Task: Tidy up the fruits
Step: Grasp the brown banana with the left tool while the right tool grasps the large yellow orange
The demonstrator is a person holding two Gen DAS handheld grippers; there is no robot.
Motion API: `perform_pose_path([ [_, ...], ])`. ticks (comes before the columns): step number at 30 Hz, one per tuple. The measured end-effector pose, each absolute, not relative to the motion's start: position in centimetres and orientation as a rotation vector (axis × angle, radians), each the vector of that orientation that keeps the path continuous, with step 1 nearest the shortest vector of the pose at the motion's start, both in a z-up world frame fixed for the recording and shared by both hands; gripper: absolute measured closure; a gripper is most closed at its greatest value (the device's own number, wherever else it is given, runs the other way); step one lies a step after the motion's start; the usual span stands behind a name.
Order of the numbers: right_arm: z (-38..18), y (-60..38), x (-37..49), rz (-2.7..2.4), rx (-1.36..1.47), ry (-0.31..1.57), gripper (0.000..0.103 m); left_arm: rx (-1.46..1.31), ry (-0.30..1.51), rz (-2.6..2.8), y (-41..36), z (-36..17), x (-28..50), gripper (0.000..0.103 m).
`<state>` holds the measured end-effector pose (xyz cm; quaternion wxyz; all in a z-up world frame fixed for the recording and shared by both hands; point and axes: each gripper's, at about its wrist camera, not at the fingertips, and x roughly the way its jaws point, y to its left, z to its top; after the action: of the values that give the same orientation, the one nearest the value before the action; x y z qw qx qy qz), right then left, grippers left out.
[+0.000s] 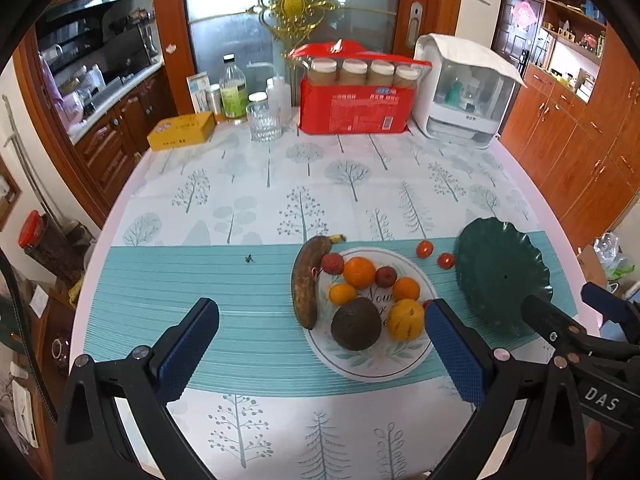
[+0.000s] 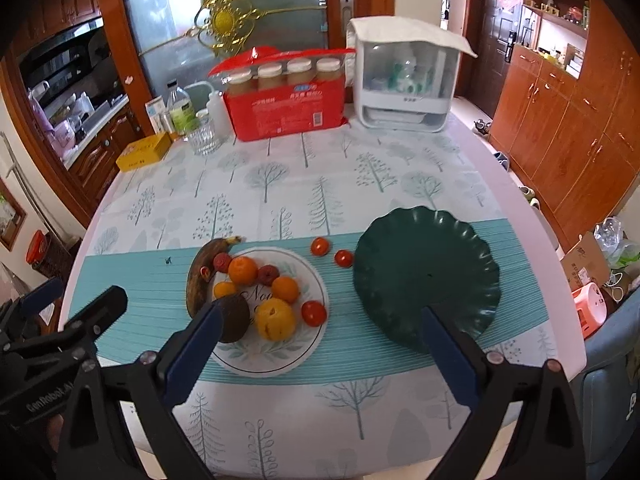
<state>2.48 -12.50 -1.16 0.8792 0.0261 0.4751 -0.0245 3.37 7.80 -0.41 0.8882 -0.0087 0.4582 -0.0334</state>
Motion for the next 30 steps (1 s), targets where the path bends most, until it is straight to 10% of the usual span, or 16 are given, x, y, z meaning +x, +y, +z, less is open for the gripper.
perform_pose_path([
  [30, -14.8, -9.8, 7.7, 0.013, 0.19, 1.182, 0.03, -0.027, 1.256, -0.21, 11.6, -16.9, 15.6, 0.008],
])
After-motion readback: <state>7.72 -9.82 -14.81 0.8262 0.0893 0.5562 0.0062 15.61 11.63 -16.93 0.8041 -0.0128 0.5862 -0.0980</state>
